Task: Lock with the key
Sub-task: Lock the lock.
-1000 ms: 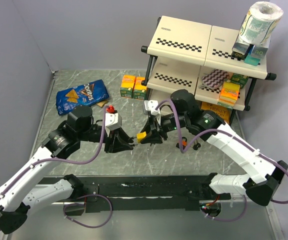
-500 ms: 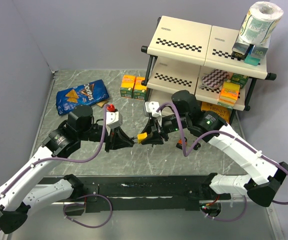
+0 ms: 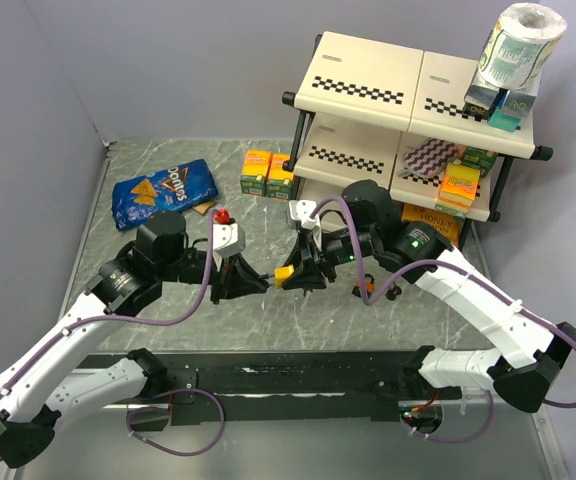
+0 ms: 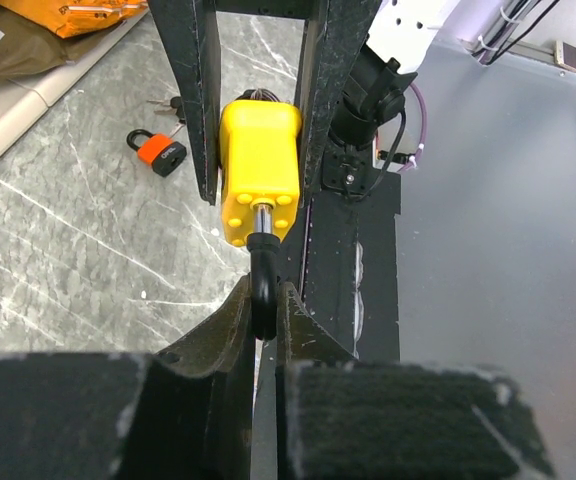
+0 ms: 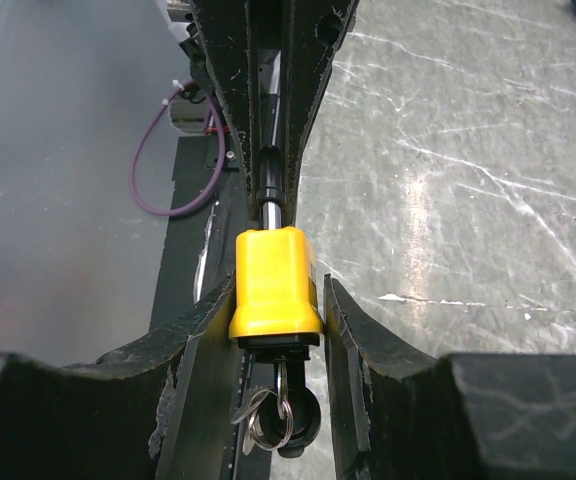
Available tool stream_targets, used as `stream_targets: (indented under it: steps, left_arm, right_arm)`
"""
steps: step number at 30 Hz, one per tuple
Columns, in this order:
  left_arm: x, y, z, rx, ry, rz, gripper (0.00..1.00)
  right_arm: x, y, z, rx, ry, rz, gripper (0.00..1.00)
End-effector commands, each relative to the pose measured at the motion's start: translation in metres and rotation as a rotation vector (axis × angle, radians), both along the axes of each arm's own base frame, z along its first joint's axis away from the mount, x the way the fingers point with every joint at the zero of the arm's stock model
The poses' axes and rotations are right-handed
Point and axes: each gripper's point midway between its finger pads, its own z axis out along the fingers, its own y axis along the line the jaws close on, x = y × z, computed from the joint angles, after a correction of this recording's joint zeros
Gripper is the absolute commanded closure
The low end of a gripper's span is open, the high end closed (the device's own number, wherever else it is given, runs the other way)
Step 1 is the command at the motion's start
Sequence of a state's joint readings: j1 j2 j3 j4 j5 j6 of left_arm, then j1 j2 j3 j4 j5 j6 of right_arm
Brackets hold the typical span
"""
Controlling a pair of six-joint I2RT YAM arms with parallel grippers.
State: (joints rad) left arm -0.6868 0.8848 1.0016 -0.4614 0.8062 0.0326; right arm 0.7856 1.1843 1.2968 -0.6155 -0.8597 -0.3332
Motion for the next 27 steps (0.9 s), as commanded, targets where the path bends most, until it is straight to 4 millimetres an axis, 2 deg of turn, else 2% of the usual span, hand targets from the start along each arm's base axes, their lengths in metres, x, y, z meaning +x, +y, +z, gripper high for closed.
stream_targets:
  steps: [1, 6, 11, 20, 27]
  left_arm:
    - [0.000, -0.008, 0.027, -0.098, -0.082, -0.025, 0.99]
    - [0.002, -0.015, 0.034, -0.155, -0.044, -0.023, 0.99]
    - [0.005, -0.020, 0.032, -0.165, -0.041, -0.031, 0.99]
    - [0.002, -0.030, 0.038, -0.218, -0.028, -0.050, 0.99]
    - [0.006, -0.031, 0.032, -0.201, -0.060, -0.029, 0.99]
  right_arm:
    - [0.004, 0.013, 0.034, 0.107, -0.046, 0.015, 1.00]
    - [-0.006, 0.019, 0.032, 0.111, -0.022, 0.065, 1.00]
    - [-0.018, 0.023, 0.028, 0.103, -0.006, 0.112, 1.00]
    - [-0.015, 0.034, 0.034, 0.139, 0.040, 0.103, 1.00]
    - [-0.018, 0.036, 0.038, 0.150, 0.078, 0.118, 1.00]
